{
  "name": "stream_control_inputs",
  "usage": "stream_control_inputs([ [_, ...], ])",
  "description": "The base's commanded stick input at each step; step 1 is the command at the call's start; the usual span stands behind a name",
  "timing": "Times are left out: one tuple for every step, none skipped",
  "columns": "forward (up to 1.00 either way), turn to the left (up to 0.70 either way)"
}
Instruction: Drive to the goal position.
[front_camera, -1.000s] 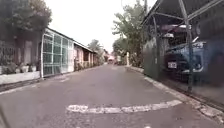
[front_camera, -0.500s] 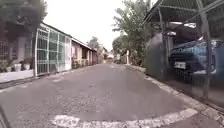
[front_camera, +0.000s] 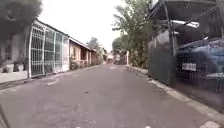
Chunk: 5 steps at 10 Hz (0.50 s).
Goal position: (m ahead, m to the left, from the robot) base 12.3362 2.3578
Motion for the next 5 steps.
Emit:
stream_control_inputs([
  [0.7, 0.0],
  [0.7, 0.0],
  [0.7, 0.0],
  [0.7, 0.0],
  [0.7, 0.0],
])
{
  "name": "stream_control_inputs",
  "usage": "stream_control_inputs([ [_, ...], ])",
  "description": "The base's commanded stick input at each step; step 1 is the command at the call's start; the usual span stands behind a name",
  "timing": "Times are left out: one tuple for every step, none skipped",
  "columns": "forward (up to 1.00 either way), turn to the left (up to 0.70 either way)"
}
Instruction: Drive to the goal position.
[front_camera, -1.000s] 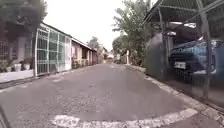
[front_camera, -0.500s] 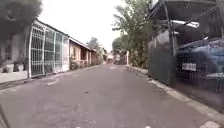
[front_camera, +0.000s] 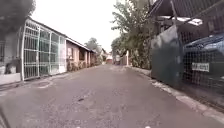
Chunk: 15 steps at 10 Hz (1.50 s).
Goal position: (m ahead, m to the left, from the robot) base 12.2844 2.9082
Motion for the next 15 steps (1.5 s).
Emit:
stream_control_inputs([
  [0.7, 0.0],
  [0.7, 0.0],
  [0.7, 0.0],
  [0.7, 0.0],
  [0.7, 0.0],
  [0.7, 0.01],
  [0.7, 0.01],
  [0.7, 0.0],
  [0.7, 0.0],
  [0.7, 0.0],
  [0.7, 0.0],
  [0.7, 0.0],
  [0.7, 0.0],
  [0.7, 0.0],
  [0.7, 0.0],
])
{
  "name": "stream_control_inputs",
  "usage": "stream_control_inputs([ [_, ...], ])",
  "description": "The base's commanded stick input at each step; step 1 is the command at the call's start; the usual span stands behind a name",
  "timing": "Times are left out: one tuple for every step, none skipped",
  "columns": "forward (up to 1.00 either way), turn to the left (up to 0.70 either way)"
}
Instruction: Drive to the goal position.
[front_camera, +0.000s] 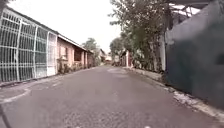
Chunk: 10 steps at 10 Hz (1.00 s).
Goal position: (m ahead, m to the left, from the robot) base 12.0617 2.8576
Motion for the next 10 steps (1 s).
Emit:
stream_control_inputs([
  [0.7, 0.0],
  [0.7, 0.0],
  [0.7, 0.0],
  [0.7, 0.0],
  [0.7, 0.0],
  [0.7, 0.0],
  [0.7, 0.0],
  [0.7, 0.0],
  [0.7, 0.0],
  [0.7, 0.0],
])
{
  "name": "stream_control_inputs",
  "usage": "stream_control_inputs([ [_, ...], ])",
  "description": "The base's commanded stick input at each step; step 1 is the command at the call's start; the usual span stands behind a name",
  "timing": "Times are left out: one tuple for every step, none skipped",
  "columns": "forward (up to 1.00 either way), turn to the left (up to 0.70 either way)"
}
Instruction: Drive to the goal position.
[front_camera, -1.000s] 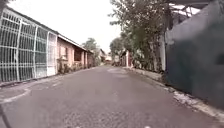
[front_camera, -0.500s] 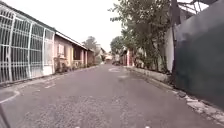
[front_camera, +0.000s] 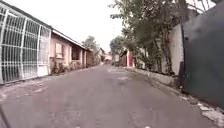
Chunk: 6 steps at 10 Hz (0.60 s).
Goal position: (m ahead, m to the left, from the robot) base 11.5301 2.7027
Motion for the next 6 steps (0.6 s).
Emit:
stream_control_inputs([
  [0.7, 0.0],
  [0.7, 0.0],
  [0.7, 0.0],
  [0.7, 0.0],
  [0.7, 0.0],
  [0.7, 0.0],
])
